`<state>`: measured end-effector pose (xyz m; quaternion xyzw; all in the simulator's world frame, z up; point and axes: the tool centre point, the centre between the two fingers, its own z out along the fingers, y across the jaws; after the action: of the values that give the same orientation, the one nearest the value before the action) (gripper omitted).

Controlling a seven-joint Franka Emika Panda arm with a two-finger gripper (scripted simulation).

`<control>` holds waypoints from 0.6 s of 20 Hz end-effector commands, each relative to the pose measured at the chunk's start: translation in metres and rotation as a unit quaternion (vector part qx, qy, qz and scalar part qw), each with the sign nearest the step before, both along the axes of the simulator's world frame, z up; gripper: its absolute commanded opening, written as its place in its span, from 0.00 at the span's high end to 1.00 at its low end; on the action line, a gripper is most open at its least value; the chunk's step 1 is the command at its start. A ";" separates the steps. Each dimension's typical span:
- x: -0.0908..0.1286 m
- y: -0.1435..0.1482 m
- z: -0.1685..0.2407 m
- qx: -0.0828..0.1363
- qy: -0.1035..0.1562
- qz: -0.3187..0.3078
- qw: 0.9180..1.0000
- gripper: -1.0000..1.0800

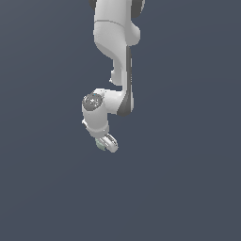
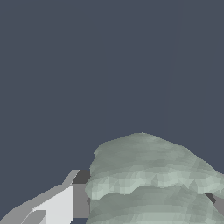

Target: Pick up the object and move it to a goal position.

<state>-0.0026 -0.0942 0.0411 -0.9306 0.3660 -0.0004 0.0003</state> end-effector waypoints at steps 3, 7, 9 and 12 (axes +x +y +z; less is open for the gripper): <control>0.000 0.000 0.000 0.000 0.000 0.000 1.000 1.00; -0.001 0.000 0.007 0.000 0.000 0.000 1.000 1.00; -0.002 -0.001 0.013 0.000 0.000 0.000 1.000 1.00; -0.003 -0.001 0.028 0.000 0.000 0.000 1.000 1.00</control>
<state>-0.0053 -0.0950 0.0612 -0.9307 0.3658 0.0004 0.0002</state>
